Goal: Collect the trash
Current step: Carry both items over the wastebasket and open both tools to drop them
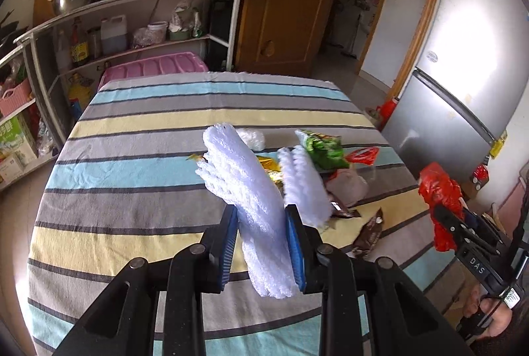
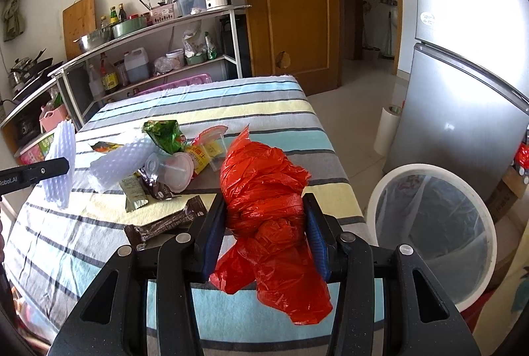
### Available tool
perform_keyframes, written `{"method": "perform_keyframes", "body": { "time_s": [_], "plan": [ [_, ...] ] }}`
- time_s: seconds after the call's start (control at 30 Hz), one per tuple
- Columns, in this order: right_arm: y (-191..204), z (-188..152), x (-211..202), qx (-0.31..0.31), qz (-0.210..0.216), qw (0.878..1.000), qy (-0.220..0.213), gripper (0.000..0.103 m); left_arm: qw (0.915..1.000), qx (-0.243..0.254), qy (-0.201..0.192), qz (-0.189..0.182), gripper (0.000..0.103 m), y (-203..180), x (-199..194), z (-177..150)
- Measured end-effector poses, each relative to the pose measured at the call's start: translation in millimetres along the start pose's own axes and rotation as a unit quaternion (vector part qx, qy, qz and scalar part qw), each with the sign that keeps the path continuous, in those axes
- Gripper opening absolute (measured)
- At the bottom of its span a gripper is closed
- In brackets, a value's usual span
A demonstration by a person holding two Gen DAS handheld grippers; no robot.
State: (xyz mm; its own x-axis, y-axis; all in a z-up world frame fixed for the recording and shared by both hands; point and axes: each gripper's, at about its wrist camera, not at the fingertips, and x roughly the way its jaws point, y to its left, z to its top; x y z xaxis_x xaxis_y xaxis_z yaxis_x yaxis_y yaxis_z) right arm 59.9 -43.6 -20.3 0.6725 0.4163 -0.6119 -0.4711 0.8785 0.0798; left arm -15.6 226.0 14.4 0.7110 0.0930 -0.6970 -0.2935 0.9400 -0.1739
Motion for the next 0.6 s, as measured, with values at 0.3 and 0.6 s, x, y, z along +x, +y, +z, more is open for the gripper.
{"method": "perform_keyframes", "body": {
  "time_s": [0.3,0.6],
  "plan": [
    [-29,5,-32,0.035,-0.031,0.999,-0.025,0.046,0.9931,0.088,0.003,-0.077,0.03,-83,4,12],
    [-81,0,-56,0.079,-0.087,0.993,-0.03,0.047,0.9764,0.146,0.024,-0.157,0.03,-170,31,17]
  ]
}}
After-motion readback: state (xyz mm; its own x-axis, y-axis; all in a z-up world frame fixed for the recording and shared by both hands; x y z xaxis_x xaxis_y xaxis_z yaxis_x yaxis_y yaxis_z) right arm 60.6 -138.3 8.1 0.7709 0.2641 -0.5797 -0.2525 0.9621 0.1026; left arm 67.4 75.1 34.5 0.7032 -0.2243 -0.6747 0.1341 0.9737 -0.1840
